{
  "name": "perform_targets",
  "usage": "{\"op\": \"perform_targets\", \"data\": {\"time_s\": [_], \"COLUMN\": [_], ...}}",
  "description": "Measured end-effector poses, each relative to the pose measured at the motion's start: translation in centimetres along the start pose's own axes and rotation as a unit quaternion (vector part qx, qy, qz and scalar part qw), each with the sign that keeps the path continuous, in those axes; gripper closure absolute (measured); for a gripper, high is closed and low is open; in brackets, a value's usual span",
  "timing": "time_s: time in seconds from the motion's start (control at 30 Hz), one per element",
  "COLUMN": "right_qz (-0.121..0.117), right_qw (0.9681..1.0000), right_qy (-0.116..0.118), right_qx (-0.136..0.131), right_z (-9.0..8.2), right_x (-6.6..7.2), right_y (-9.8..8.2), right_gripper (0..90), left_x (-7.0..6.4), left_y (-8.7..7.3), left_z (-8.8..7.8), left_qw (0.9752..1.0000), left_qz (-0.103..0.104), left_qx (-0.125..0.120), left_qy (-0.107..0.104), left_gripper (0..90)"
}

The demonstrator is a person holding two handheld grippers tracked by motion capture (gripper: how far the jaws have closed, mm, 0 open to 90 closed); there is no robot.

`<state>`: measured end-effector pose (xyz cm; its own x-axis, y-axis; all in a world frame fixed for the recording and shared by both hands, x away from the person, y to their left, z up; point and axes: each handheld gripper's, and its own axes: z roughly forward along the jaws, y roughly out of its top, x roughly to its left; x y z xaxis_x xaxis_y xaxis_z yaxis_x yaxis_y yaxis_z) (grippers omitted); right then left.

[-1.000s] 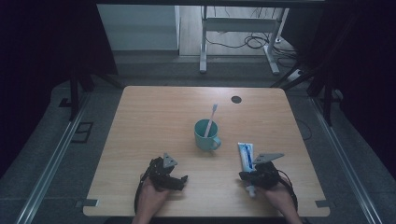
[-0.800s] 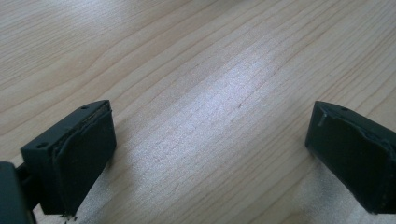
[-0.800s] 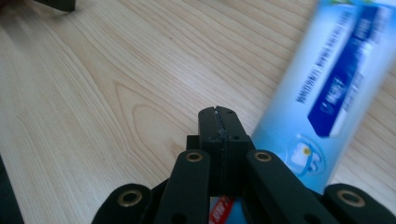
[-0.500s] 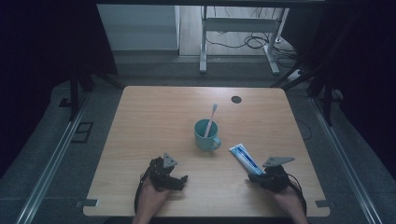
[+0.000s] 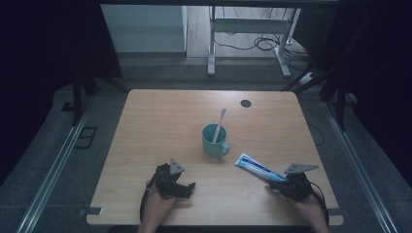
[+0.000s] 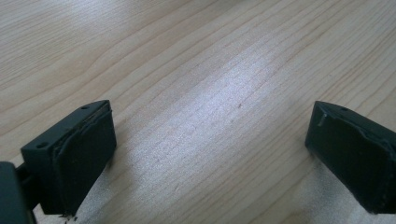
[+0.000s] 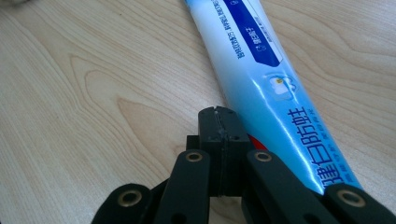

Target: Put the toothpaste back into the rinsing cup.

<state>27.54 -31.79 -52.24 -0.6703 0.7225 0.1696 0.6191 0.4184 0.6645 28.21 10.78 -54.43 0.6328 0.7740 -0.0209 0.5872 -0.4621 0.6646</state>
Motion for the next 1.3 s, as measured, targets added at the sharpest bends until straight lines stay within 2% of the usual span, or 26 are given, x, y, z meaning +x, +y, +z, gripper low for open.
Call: {"op": "perform_targets", "data": {"time_s": [0.27, 0.5, 0.67, 0.7, 0.73, 1.03, 1.3], "right_qz": [-0.006, -0.014, -0.023, -0.023, -0.022, -0.026, -0.036], "right_qw": [1.0, 0.9999, 0.9997, 0.9997, 0.9997, 0.9996, 0.9984], "right_qy": [0.0, 0.003, 0.002, 0.002, 0.003, -0.005, -0.021], "right_qx": [-0.001, 0.005, 0.003, 0.003, 0.003, 0.011, 0.037], "right_z": [-0.4, -1.2, -1.8, -1.8, -1.9, -2.4, -2.2], "right_x": [0.1, 0.2, 0.4, 0.4, 0.4, 0.0, -1.1], "right_y": [0.1, 0.5, 1.2, 1.2, 1.4, 2.3, 3.2], "right_gripper": [85.2, 77.3, 65.4, 65.4, 61.2, 50.8, 44.2], "left_x": [0.0, 0.0, 0.0, 0.0, 0.0, 0.0, 0.0], "left_y": [0.0, 0.0, 0.0, 0.0, 0.0, 0.0, 0.0], "left_z": [0.0, 0.0, 0.0, 0.0, 0.0, 0.0, 0.0], "left_qw": [1.0, 1.0, 1.0, 1.0, 1.0, 1.0, 1.0], "left_qz": [0.0, -0.001, -0.001, -0.001, -0.001, -0.001, -0.001], "left_qx": [-0.001, -0.001, -0.001, -0.001, -0.001, -0.001, -0.001], "left_qy": [0.0, 0.0, 0.0, 0.0, 0.0, 0.0, 0.0], "left_gripper": [1.9, 1.9, 1.9, 1.9, 1.9, 1.9, 1.9]}}
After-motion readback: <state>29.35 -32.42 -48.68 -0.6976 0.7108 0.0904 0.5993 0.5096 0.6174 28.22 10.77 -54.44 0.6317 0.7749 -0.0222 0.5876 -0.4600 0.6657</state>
